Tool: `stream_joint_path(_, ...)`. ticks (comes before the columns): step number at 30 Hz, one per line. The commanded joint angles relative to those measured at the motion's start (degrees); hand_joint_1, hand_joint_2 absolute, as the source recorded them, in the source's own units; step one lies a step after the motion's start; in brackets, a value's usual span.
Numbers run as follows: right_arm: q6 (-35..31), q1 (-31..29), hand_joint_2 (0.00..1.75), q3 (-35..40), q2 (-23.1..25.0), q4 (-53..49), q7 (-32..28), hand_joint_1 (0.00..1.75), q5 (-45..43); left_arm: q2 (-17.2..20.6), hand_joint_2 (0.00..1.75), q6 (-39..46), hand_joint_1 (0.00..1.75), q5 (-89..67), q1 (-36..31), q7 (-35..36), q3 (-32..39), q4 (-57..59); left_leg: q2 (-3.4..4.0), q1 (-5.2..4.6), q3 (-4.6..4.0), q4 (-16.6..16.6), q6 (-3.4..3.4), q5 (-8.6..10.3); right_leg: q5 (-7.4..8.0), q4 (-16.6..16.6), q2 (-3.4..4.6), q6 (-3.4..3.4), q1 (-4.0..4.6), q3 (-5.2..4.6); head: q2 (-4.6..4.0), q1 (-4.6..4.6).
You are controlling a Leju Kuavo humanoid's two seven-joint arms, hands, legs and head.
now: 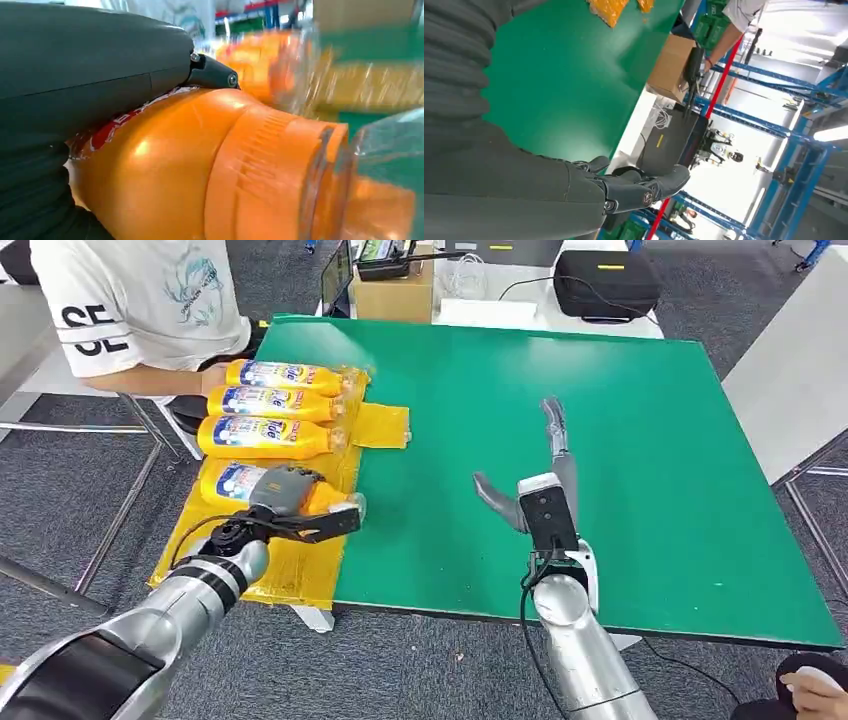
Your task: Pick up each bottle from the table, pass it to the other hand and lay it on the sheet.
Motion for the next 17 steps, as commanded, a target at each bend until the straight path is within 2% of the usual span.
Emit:
stream_joint_path(1, 1.57, -1.97, 1.75, -0.26, -0.86, 1.81, 0.49, 0.0, -0.88, 1.46, 1.75, -4.02, 1.75, -0.2, -3.16, 2.56, -2.27, 7.53, 0.07, 0.08, 0.26, 0.04, -0.08, -0.15, -0.13, 0.02, 0.03, -0.11, 0.09, 0.26, 0.0, 0.0)
stream_joint_path(2, 1.71, -1.88, 1.75, -0.18, -1.03, 1.75, 0.52, 0.0, -0.92, 1.33, 1.75, -4.5, 1.71, 1.13, -2.98, 2.51, -0.72, 7.68, 0.12, 0.1, 0.47, 0.07, -0.12, -0.26, -0.22, 0.05, 0.06, -0.16, 0.12, 0.46, -0.02, 0.0)
stream_joint_path(3, 1.76, -1.78, 1.75, -0.27, -1.07, 1.72, 0.67, 0.0, -1.09, 1.33, 1.75, -4.91, 0.02, 1.32, -3.0, 2.35, -0.43, 7.75, 0.07, 0.07, 0.31, 0.01, -0.07, -0.14, -0.11, -0.01, 0.05, -0.11, 0.08, 0.31, 0.0, 0.0)
stream_joint_path(11, 2.8, -2.21, 1.75, -0.26, -1.59, 2.67, 0.82, 0.0, -2.17, 1.32, 1.75, -7.13, 0.0, 2.32, -3.48, -0.18, 1.08, 7.62, 0.11, 0.07, 0.4, -0.01, -0.09, -0.15, -0.12, -0.01, 0.07, -0.13, 0.09, 0.41, 0.0, 0.0)
stream_joint_path(12, 2.9, -2.3, 1.75, -0.26, -1.65, 2.82, 0.76, 0.0, -2.31, 1.36, 0.0, -7.14, 0.0, 2.72, -3.4, -0.85, 1.52, 7.5, 0.15, 0.08, 0.5, 0.02, -0.12, -0.22, -0.17, 0.01, 0.1, -0.16, 0.1, 0.51, 0.0, 0.0)
stream_joint_path(17, 3.17, -2.17, 1.75, -0.26, -2.21, 2.93, 0.62, 0.0, -2.57, 1.57, 0.0, -6.73, 0.0, 5.82, -2.74, -4.47, 4.74, 6.45, 0.05, 0.03, 0.28, -0.04, -0.06, -0.07, -0.06, -0.02, 0.05, -0.08, 0.04, 0.29, 0.0, -0.02)
